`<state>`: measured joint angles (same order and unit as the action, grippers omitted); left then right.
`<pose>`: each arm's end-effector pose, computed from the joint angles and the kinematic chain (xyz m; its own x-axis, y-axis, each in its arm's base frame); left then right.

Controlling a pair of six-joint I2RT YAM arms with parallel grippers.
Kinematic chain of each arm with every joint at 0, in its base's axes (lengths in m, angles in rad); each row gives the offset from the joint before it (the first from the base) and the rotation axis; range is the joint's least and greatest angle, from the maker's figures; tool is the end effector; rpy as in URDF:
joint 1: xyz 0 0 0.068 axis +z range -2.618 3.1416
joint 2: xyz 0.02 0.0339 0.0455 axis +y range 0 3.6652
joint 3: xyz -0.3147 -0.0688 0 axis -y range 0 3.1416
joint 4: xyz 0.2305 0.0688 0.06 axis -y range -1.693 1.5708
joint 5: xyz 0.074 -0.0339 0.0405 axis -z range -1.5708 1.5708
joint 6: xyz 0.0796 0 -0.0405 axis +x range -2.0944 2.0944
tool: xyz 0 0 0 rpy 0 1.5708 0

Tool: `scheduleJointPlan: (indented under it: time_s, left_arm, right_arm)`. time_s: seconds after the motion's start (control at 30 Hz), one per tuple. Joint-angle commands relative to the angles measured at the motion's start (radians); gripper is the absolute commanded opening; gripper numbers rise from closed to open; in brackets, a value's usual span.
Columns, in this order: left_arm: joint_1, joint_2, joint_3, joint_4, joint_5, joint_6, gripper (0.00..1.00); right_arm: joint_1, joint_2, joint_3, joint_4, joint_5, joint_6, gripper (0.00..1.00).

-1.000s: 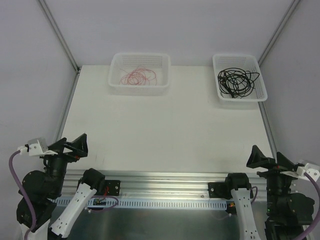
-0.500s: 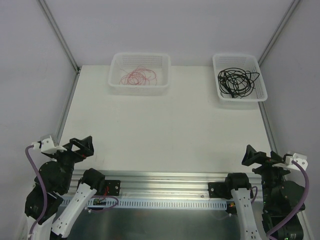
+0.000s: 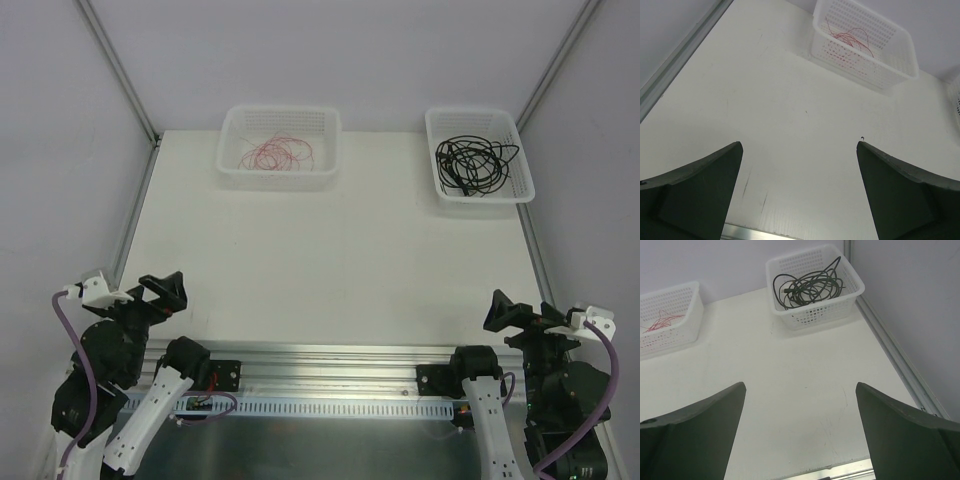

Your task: Untangle the cables

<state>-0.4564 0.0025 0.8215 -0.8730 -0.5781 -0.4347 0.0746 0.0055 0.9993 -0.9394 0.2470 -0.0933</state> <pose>-0.0173 0.0570 0.3160 0.0069 -0.3963 -0.9181 -0.1299 0.9100 -0.3938 -0.0666 -0.0245 0.3494 0.0380 -0.0877 -0.9954 0.1755 0.9812 -0.0798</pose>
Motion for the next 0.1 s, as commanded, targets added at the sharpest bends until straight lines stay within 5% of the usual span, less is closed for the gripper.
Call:
scheduleJointPlan:
  time_s: [0.0,0.07]
  left_arm:
    - [0.007,-0.167,-0.007,0.003,-0.005,0.022,0.99]
    - [0.007,-0.167,-0.001,0.005,0.009,0.027,0.99]
  right_arm:
    - [0.007,-0.154,0.001,0.021,0.006,-0.002,0.97]
    - [0.007,-0.157,0.001,0.021,0.006,-0.003,0.97]
